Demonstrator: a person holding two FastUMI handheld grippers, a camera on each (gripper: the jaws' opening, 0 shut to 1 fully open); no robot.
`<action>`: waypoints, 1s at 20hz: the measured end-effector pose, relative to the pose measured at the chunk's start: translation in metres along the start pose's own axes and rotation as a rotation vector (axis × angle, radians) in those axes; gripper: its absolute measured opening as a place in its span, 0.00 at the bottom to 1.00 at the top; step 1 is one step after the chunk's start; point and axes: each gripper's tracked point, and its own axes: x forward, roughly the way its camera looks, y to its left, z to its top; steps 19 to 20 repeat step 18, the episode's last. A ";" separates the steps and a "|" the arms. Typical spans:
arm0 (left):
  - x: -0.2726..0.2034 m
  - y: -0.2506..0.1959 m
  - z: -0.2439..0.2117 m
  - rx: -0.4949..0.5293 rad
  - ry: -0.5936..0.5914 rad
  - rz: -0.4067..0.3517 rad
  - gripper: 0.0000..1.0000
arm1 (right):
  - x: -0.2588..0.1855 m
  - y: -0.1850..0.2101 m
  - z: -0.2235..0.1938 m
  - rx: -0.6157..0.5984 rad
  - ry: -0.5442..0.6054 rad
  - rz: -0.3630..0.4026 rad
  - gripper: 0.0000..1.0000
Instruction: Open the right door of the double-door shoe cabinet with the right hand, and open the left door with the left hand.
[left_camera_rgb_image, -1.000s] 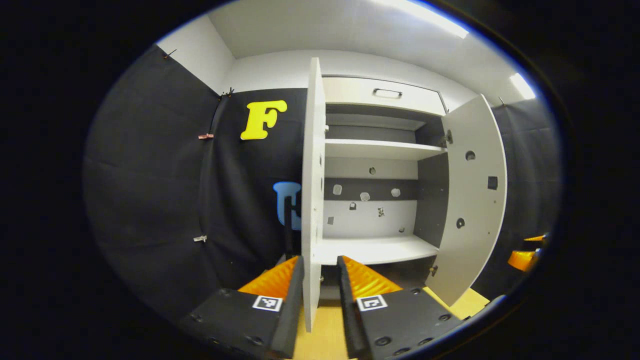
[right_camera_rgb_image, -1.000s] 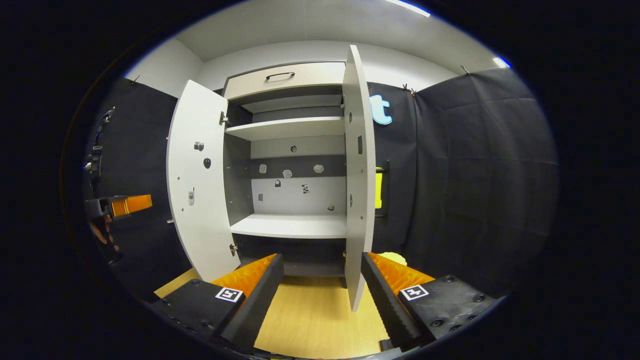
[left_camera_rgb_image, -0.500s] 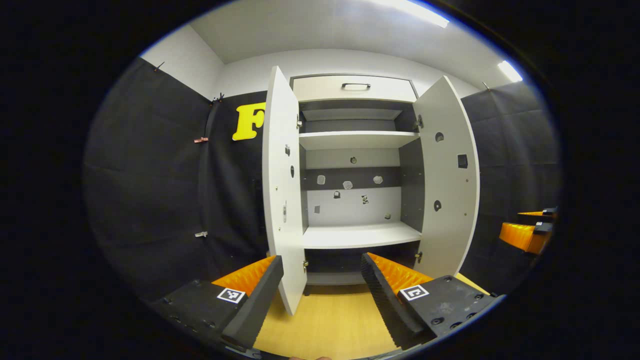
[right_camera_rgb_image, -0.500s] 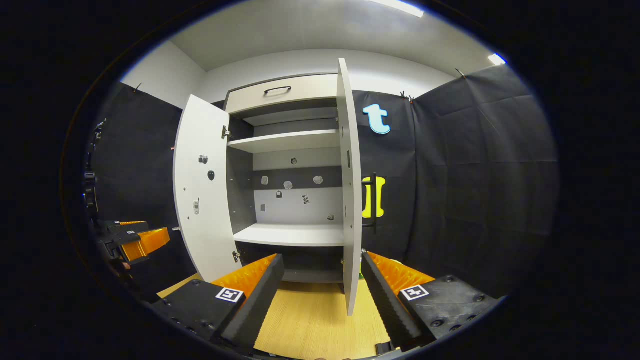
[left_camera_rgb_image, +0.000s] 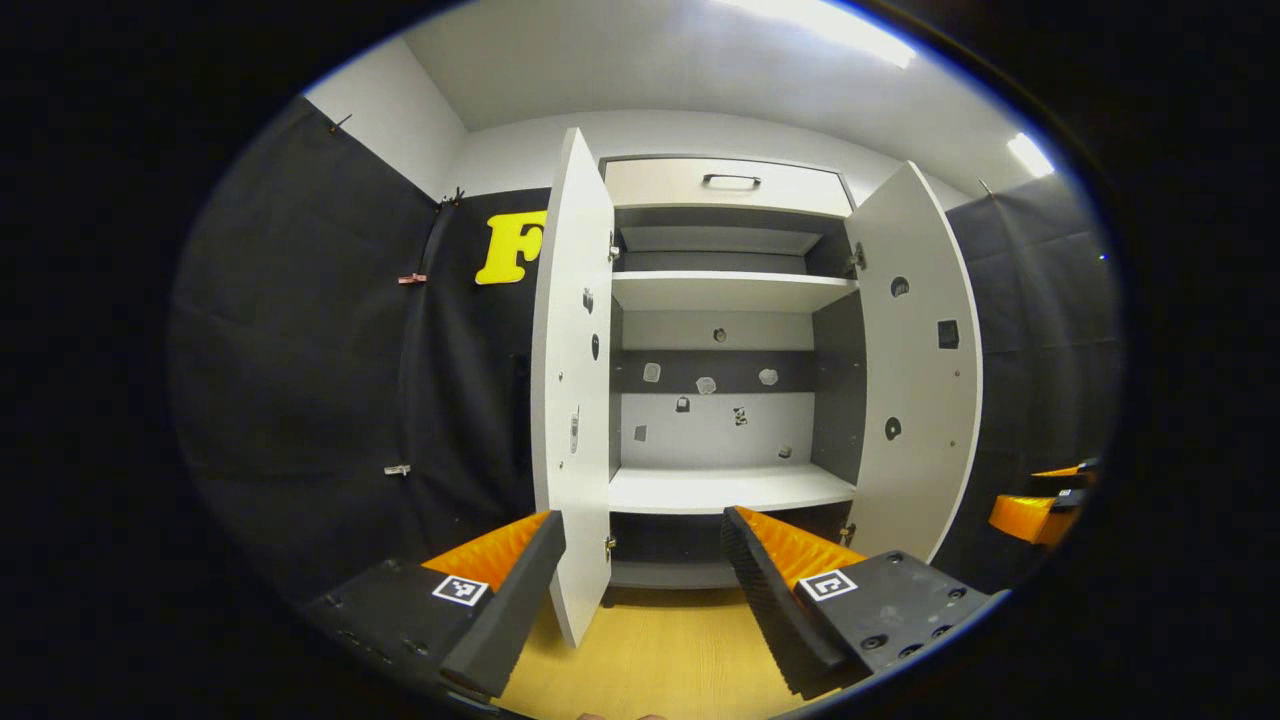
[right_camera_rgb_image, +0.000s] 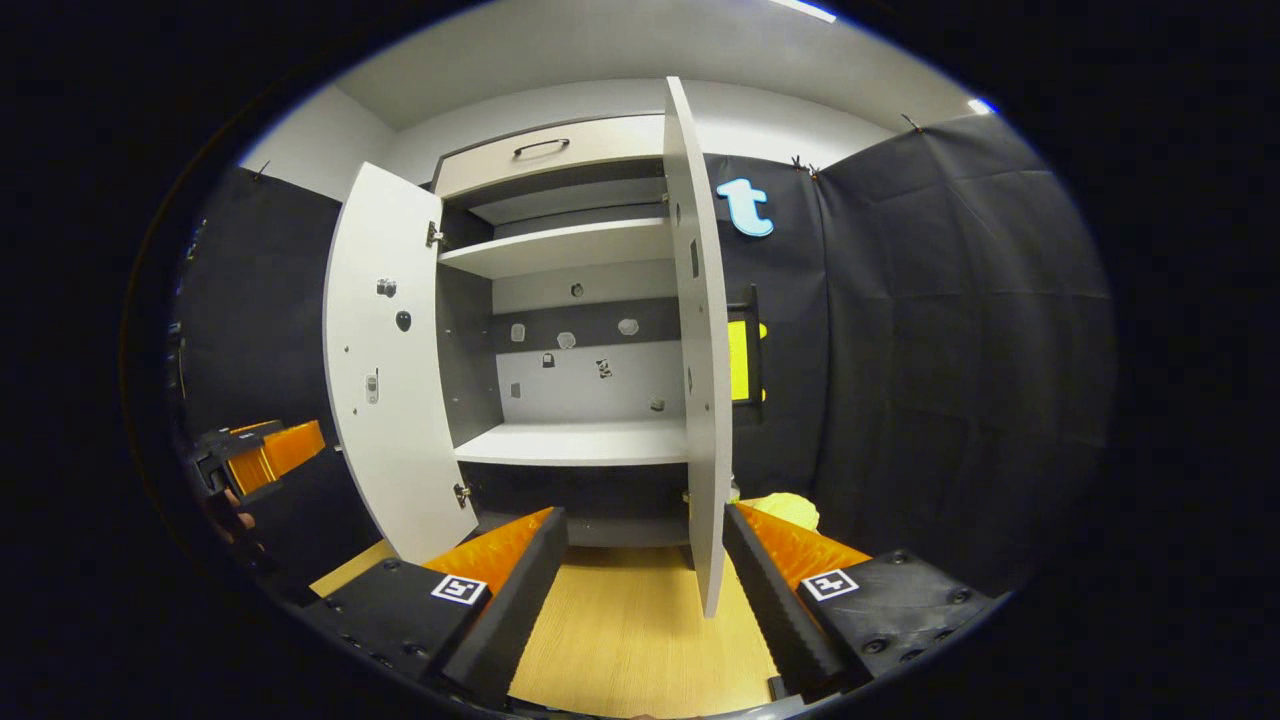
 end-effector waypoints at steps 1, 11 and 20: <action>0.003 0.000 -0.005 0.002 0.006 -0.007 0.97 | 0.004 -0.001 0.000 -0.010 -0.010 -0.012 0.98; 0.031 0.009 -0.006 -0.025 -0.002 -0.096 0.97 | 0.030 0.022 0.016 -0.053 -0.089 -0.070 0.98; 0.040 -0.019 -0.009 0.031 -0.017 -0.185 0.97 | 0.041 0.024 0.014 -0.033 -0.086 -0.075 0.98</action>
